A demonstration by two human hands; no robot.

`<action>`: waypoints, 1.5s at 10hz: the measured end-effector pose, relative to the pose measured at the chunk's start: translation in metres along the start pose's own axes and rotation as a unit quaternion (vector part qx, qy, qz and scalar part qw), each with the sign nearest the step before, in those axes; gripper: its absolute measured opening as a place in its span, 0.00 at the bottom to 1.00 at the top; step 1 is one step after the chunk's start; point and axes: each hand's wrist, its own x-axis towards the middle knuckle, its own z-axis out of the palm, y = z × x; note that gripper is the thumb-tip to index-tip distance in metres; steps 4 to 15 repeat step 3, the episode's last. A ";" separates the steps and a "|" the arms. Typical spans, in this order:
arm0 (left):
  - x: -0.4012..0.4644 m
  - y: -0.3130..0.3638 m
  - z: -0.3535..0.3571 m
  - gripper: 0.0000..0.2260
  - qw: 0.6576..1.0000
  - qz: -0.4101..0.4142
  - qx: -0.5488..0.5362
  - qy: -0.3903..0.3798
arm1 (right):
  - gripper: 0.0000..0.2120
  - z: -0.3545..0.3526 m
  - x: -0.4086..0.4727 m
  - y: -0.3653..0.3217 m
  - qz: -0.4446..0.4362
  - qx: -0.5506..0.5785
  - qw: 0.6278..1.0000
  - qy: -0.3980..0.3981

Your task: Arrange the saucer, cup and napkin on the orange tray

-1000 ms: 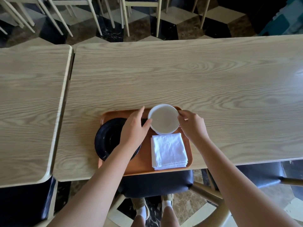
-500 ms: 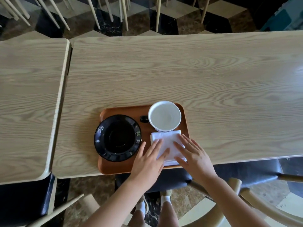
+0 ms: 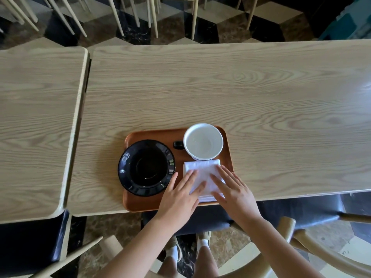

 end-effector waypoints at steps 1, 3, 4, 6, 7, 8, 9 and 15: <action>0.001 0.000 -0.005 0.23 1.000 -0.001 -0.005 -0.016 | 0.23 -0.002 0.001 -0.003 0.013 -0.025 1.000 -0.011; 0.011 -0.008 -0.051 0.17 0.997 -0.024 -0.037 -0.055 | 0.13 -0.047 0.024 -0.026 0.011 -0.018 1.000 0.016; 0.011 -0.008 -0.051 0.17 0.997 -0.024 -0.037 -0.055 | 0.13 -0.047 0.024 -0.026 0.011 -0.018 1.000 0.016; 0.011 -0.008 -0.051 0.17 0.997 -0.024 -0.037 -0.055 | 0.13 -0.047 0.024 -0.026 0.011 -0.018 1.000 0.016; 0.011 -0.008 -0.051 0.17 0.997 -0.024 -0.037 -0.055 | 0.13 -0.047 0.024 -0.026 0.011 -0.018 1.000 0.016; 0.011 -0.008 -0.051 0.17 0.997 -0.024 -0.037 -0.055 | 0.13 -0.047 0.024 -0.026 0.011 -0.018 1.000 0.016; 0.011 -0.008 -0.051 0.17 0.997 -0.024 -0.037 -0.055 | 0.13 -0.047 0.024 -0.026 0.011 -0.018 1.000 0.016; 0.011 -0.008 -0.051 0.17 0.997 -0.024 -0.037 -0.055 | 0.13 -0.047 0.024 -0.026 0.011 -0.018 1.000 0.016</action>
